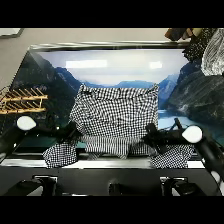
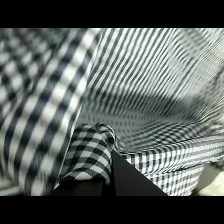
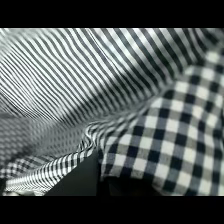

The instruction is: Fold the clothes and pants, and hang the long-sleeved shirts on hangers.

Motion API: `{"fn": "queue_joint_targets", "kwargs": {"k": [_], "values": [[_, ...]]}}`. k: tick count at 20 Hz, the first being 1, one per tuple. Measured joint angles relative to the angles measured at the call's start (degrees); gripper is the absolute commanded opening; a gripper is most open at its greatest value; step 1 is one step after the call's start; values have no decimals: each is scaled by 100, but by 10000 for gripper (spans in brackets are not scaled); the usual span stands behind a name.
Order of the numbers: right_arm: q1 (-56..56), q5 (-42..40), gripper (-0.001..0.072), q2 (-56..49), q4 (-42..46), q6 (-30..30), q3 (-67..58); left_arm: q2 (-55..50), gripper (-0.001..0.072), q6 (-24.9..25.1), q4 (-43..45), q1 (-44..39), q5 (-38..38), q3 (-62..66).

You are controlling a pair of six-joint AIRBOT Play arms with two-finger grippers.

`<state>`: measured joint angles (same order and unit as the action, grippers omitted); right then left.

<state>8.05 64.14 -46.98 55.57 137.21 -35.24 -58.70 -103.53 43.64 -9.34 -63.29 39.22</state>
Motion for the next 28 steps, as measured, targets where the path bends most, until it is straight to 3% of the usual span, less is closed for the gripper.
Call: {"fn": "queue_joint_targets", "kwargs": {"k": [5, 6, 7, 8, 9, 10, 14, 17, 20, 24, 25, 26, 28], "values": [[-179, -1596, 30, -1480, -1449, -822, -98, -1862, 19, 638, -988, 175, 455, 911], [-138, -1928, 56, -1729, -1676, -981, -105, -2216, 20, 717, -1099, 160, 533, 1134], [-85, -2212, 154, -1928, -1840, -1110, -109, -2529, 27, 765, -1165, 142, 553, 1346], [-22, -2474, 258, -2100, -1971, -1250, -111, -2774, 90, 826, -1220, 127, 584, 1526], [31, -2675, 438, -2227, -2068, -1394, -116, -2964, 266, 872, -1255, 109, 592, 1683], [57, -2839, 470, -2302, -2133, -1547, -116, -3112, 392, 927, -1270, 98, 623, 1827], [-192, -3053, 470, -2024, -2098, -2201, -116, -3051, 415, 1032, -811, 168, 682, 2227], [-675, -2658, 468, -1239, -1482, -2426, -177, -2315, 415, 881, 254, 240, 704, 2358], [-837, -1692, 468, -337, -361, -2485, -503, -1322, 415, 704, 1655, 153, 691, 2409], [238, -603, 478, 275, 1032, -2221, -992, -483, 415, 584, 2704, -190, 719, 2420], [737, -452, 486, 299, 1495, -1893, -1047, -396, 511, 579, 2835, -306, 739, 2393], [1213, -363, 488, 273, 1950, -1574, -1084, -326, 663, 570, 2933, -437, 791, 2332], [2122, -308, 490, 90, 2833, -861, -1134, -247, 683, 535, 3067, -660, 894, 2116]]}}
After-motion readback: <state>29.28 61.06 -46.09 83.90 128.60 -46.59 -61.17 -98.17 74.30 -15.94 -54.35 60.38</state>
